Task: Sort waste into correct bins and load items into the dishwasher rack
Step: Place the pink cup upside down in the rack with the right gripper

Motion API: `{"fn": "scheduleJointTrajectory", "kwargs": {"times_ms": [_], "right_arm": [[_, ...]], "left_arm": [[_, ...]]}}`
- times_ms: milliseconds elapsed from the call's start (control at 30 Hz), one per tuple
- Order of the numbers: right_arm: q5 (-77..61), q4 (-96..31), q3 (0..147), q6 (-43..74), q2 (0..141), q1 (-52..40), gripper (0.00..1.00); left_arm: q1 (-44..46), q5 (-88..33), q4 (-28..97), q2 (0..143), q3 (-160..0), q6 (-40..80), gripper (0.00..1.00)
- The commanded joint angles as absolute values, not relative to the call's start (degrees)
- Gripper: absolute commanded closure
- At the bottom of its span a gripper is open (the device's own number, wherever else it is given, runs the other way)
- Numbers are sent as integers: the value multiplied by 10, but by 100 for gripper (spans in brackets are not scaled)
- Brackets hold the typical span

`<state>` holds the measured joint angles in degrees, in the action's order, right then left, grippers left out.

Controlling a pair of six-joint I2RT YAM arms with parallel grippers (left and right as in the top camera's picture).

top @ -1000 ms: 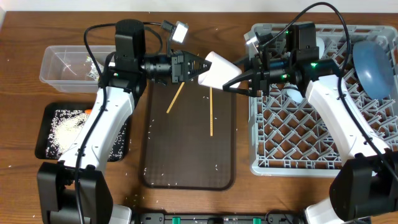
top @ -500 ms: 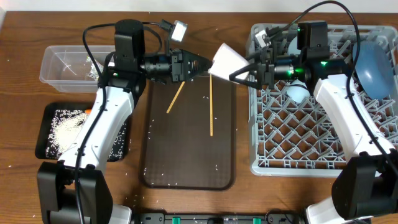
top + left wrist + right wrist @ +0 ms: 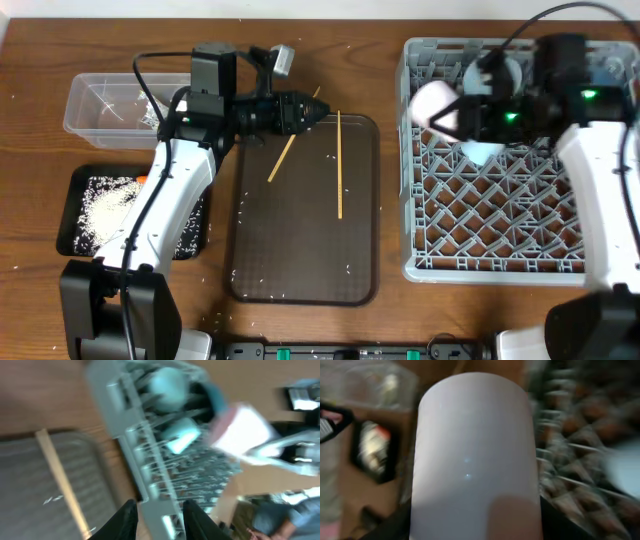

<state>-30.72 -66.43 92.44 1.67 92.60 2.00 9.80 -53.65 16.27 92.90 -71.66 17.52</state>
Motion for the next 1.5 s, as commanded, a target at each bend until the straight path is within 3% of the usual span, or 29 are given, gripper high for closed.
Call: {"fn": "scheduleJointTrajectory", "kwargs": {"times_ms": [0,333,633,1200,1467], "right_arm": [[-183,-709,975,28,910,38,60],[-45,-830,974,58,921,116,59],[-27,-827,949,57,942,163,62],[-19,-796,933,57,1046,164,63],[-20,-767,933,58,1084,164,48]], "left_arm": [[95,-427,190,930,-717,161,68],[96,-361,259,930,-717,135,68],[96,-361,263,930,-717,131,68],[96,-353,268,930,-717,131,68],[96,-353,269,930,-717,131,69]]}}
